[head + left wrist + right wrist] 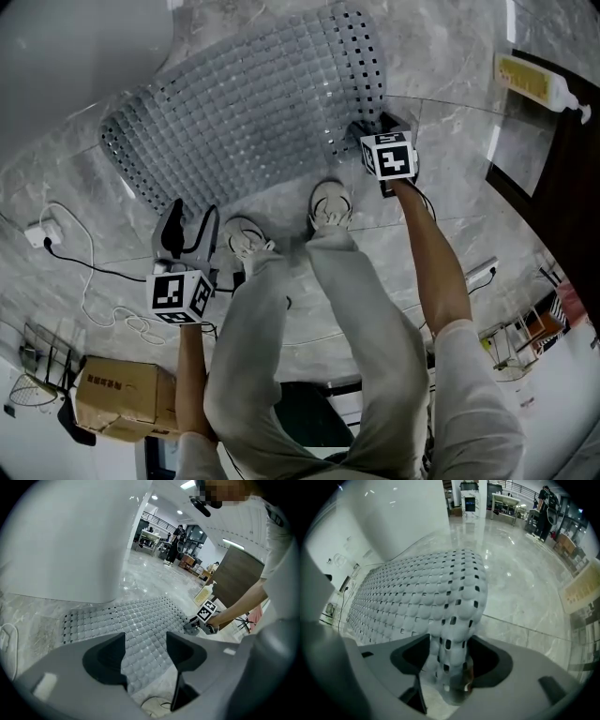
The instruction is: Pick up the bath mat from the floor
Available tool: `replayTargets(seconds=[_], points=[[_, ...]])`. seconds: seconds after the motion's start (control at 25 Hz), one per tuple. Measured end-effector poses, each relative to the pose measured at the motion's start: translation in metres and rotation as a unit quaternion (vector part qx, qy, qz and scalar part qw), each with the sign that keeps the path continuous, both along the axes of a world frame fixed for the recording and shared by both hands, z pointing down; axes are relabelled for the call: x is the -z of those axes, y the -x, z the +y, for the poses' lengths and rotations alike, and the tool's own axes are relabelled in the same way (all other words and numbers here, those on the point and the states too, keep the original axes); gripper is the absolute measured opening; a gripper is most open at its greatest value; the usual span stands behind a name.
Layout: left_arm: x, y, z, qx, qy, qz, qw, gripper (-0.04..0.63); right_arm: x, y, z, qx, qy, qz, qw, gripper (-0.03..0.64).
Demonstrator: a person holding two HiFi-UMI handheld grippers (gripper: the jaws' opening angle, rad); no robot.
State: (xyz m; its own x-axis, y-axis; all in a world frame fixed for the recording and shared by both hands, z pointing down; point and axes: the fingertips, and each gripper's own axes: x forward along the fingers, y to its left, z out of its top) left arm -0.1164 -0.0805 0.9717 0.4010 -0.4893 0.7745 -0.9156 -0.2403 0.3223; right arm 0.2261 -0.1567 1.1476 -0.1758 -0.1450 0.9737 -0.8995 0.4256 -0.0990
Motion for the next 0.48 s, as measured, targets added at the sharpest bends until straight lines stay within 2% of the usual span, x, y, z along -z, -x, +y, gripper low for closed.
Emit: replayTargets(seconds=[0.12,0.28,0.48], points=[[0.002,0.001,0.0,0.002,-0.001,0.0,1.0,0.264,0.003,0.015,0.005,0.022,-0.004,0.002,1.0,0.189],[0.006,0.004,0.003,0.011,-0.001,-0.001,0.9999,0.263,0.006,0.027,0.01,0.038,0.009,-0.007,0.999,0.101],[0.006,0.014,0.012,0.024,-0.001,-0.004,0.9997,0.262,0.01,0.032,0.012,0.016,0.016,-0.018,1.0,0.06]])
